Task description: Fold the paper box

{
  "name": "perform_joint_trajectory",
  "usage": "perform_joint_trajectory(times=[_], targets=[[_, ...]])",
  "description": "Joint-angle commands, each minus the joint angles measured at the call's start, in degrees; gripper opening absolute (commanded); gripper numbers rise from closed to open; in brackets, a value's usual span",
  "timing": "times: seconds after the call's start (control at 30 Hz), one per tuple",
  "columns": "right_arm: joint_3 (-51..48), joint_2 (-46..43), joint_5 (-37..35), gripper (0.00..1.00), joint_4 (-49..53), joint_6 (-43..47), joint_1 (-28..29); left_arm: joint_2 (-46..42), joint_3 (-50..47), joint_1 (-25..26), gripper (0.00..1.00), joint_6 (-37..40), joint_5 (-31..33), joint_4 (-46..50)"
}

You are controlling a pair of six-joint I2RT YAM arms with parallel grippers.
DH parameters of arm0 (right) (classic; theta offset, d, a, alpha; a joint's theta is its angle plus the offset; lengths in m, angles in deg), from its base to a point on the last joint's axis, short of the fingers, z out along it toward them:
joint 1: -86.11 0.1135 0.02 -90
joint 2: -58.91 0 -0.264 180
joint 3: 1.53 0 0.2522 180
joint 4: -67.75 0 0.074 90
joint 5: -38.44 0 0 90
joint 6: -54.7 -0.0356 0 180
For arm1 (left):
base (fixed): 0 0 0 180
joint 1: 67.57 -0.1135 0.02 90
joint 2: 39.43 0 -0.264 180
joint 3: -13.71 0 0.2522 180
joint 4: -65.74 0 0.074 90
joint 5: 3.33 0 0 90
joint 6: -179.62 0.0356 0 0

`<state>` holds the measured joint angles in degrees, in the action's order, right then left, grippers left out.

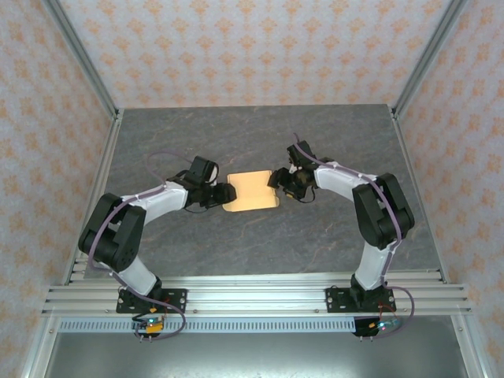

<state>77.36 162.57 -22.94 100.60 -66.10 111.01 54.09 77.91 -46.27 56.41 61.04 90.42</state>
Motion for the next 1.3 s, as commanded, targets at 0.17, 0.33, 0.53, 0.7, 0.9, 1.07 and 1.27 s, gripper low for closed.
perform_joint_trajectory(times=[0.17, 0.33, 0.53, 0.7, 0.9, 1.07, 1.27], targets=[[-8.07, -10.05, 3.23, 0.67, -8.69, -2.88, -2.44, 2.45, -0.28, -2.85, 0.41, -1.33, -5.43, -2.48], [-16.71, -9.79, 13.39, 0.75, -24.50, -9.68, -4.66, 3.25, -2.39, -5.29, 0.38, -3.00, -10.82, -5.39], [-16.58, -5.67, 19.54, 0.77, -29.23, -12.51, -4.67, 5.28, -3.65, -6.72, 0.32, -2.36, -13.22, -6.68], [-13.73, -2.13, 21.73, 0.77, -29.30, -12.42, -4.65, 6.16, -4.56, -8.71, 0.29, -2.63, -15.80, -8.91], [-7.13, 0.35, 20.02, 0.78, -19.23, -6.38, -5.67, 6.80, -5.03, -10.60, 0.29, -1.59, -20.01, -9.60], [-2.00, 2.35, 19.54, 0.79, -12.42, -2.00, -6.70, 8.31, -5.63, -11.43, 0.29, -2.56, -19.92, -10.72], [1.73, 5.02, 19.26, 0.81, -7.31, -0.84, -6.54, 9.88, -6.67, -13.76, 0.26, -2.82, -20.66, -11.71]])
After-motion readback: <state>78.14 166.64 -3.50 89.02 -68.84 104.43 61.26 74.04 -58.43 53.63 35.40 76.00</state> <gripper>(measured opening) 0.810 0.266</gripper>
